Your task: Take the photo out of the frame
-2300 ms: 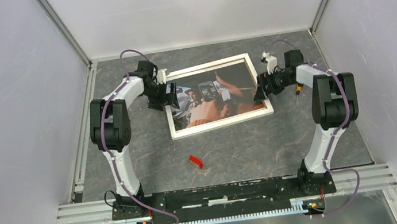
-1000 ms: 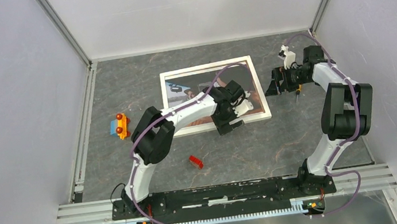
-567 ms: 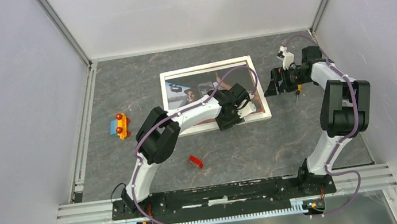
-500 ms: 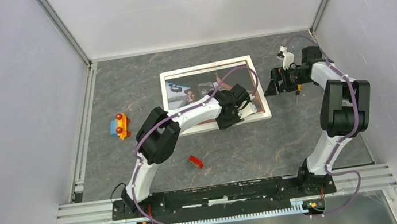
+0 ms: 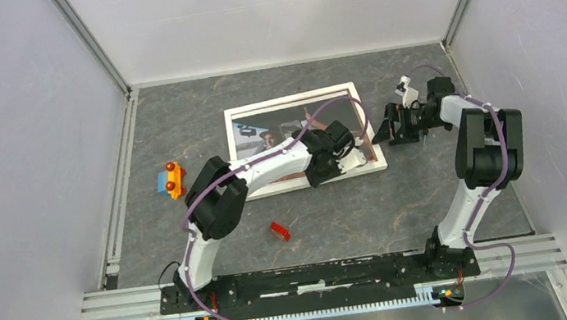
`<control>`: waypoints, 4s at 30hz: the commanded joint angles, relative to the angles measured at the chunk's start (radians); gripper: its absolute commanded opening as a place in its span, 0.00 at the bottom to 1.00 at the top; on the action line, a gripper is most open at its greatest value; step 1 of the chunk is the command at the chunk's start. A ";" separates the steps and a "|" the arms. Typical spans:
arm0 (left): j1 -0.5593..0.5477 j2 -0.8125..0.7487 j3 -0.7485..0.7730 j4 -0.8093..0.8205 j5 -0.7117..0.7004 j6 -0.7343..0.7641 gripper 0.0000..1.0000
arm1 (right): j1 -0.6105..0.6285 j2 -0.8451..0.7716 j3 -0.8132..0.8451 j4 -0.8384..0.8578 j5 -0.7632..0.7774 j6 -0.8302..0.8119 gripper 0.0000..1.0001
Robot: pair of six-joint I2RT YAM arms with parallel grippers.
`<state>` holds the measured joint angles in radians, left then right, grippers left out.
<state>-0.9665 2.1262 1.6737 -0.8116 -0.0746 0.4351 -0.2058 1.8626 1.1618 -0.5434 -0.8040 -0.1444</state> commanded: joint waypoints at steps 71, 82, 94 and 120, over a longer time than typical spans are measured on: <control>0.291 -0.453 0.150 -0.030 0.111 -0.161 1.00 | 0.059 -0.194 0.269 -0.208 -0.177 -0.041 0.00; 0.461 -0.482 0.167 -0.012 0.078 -0.281 1.00 | 0.060 -0.346 0.607 -0.149 -0.006 -0.120 0.00; 0.619 -0.474 0.202 0.005 0.032 -0.397 1.00 | 0.192 -0.513 0.599 -0.099 0.280 -0.461 0.00; 0.839 -0.570 -0.060 -0.015 0.224 -0.490 1.00 | 0.914 -0.731 -0.349 0.393 0.996 -0.682 0.00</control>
<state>-0.1230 1.6012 1.6451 -0.8436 0.0872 -0.0322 0.6765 1.1301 0.9115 -0.3511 0.1627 -0.9089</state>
